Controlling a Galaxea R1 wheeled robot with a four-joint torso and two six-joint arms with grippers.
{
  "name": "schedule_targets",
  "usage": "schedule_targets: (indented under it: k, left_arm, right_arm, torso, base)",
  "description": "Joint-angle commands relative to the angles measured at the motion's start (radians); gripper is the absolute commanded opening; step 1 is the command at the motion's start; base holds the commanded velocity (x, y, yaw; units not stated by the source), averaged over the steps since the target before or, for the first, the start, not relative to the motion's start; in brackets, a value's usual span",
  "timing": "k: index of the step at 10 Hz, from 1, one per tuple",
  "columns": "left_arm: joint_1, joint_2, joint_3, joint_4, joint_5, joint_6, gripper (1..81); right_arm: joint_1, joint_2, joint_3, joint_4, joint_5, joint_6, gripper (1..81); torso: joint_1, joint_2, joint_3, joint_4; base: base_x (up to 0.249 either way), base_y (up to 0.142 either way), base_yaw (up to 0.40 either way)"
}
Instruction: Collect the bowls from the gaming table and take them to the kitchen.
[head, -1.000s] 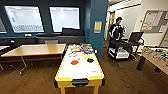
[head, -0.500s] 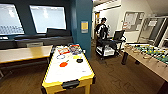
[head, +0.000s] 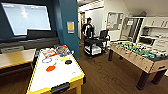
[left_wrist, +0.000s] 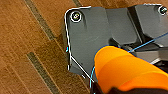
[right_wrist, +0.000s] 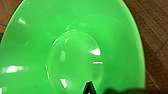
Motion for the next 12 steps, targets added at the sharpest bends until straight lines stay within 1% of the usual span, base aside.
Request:
schedule_targets:
  k: [1,12]
  left_arm:
    - [-0.028,-0.016,-0.007,0.003,0.052,0.004,1.0]
    - [-0.029,0.005,-0.007,0.004,0.046,0.01,1.0]
  right_arm:
    - [0.029,-0.012,0.004,-0.017,-0.043,-0.003,1.0]
    - [0.031,-0.001,-0.01,-0.012,-0.042,0.0,1.0]
  torso:
    - [0.0,0.0,0.0,0.0]
    - [0.0,0.0,0.0,0.0]
  base:
    - [0.0,0.0,-0.392]
    - [0.0,0.0,-0.392]
